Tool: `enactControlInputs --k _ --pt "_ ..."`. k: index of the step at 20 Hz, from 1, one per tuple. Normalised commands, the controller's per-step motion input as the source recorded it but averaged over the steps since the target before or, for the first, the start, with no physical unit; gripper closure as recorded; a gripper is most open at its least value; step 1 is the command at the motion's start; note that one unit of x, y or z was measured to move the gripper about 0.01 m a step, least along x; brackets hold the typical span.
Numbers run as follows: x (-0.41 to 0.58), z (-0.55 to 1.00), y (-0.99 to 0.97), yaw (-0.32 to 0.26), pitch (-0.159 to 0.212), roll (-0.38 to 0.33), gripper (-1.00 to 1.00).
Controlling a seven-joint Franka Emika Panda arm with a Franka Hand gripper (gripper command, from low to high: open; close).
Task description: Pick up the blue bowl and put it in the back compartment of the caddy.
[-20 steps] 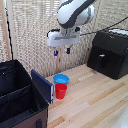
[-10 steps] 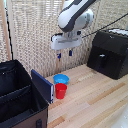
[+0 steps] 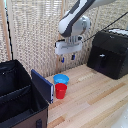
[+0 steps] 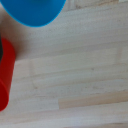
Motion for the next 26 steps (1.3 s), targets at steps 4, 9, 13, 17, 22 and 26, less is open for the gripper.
enactControlInputs --k 4,9,13,17,22,26 --pt "0.156 -0.45 0.00 -0.175 0.056 -0.006 -1.00" --pt "0.240 -0.47 0.00 -0.121 -0.012 -0.011 -1.00" --pt "0.179 -0.46 0.00 -0.047 -0.073 -0.022 -1.00" --pt "0.234 -0.45 0.00 -0.007 -0.080 -0.008 -1.00" --pt "0.281 -0.14 -0.05 0.003 -0.009 0.005 1.00" --pt "0.034 0.00 -0.01 0.000 0.031 0.002 1.00"
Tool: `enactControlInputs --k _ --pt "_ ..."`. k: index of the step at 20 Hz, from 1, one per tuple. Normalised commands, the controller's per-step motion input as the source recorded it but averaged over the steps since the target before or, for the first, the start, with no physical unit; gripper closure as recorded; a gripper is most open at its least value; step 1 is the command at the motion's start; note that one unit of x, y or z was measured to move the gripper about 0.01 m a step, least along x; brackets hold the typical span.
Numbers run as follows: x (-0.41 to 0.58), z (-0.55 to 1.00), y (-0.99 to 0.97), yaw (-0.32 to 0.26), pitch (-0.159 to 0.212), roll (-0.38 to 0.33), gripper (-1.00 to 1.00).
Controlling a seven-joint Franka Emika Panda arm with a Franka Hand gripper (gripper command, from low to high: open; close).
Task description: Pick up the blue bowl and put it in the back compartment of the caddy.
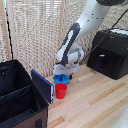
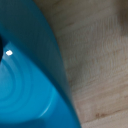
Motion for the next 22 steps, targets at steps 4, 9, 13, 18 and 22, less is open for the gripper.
enactControlInputs --k 4,9,13,18,22 --pt "-0.001 0.00 0.00 0.000 0.000 0.000 1.00" --pt "0.002 0.24 0.01 -0.002 0.006 0.000 1.00" --pt "-0.017 0.64 0.02 0.000 0.109 0.002 1.00" --pt "-0.004 0.80 0.00 0.000 0.143 0.032 1.00" --pt "0.030 0.86 0.00 0.010 0.138 0.021 1.00"
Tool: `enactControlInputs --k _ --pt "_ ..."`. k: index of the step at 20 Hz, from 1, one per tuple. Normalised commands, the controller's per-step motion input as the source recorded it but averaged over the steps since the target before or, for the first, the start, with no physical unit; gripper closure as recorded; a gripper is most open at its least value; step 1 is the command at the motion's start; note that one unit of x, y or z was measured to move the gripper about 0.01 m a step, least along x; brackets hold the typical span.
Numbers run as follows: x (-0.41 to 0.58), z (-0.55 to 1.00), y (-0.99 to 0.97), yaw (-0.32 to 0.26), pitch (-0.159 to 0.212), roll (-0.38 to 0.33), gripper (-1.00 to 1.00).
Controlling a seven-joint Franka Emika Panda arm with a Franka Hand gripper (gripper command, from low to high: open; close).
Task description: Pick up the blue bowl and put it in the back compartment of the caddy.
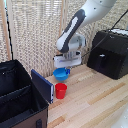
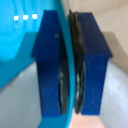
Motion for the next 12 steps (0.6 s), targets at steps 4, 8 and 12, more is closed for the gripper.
enactControlInputs --k 4,8,12 --pt "0.106 0.89 0.01 0.018 0.110 0.059 1.00" --pt "0.010 0.90 0.30 -0.001 0.066 0.069 1.00" --pt "-0.036 0.89 0.68 -0.006 0.003 0.065 1.00"
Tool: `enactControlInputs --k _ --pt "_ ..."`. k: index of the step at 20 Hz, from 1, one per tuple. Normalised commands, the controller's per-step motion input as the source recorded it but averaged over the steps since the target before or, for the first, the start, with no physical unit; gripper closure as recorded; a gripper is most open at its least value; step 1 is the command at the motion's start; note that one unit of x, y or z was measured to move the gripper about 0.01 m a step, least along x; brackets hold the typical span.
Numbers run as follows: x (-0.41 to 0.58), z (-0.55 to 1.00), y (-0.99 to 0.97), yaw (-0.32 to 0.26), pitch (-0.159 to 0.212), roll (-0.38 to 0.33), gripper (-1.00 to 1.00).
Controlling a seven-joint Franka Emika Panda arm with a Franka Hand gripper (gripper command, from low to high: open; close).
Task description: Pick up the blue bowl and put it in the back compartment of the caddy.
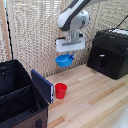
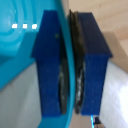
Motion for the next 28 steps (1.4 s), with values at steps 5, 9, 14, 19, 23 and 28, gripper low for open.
enactControlInputs --k 5,9,14,19,23,28 --pt "-0.014 0.85 0.70 -0.022 0.000 0.072 1.00" --pt "0.000 0.85 0.75 -0.018 0.000 0.061 1.00" --pt "0.110 0.52 0.91 0.000 0.008 0.000 1.00" --pt "0.252 0.13 0.94 -0.001 0.000 -0.024 1.00" --pt "0.279 0.00 0.95 -0.003 0.002 -0.025 1.00" --pt "0.206 0.00 0.98 0.000 0.008 -0.009 1.00"
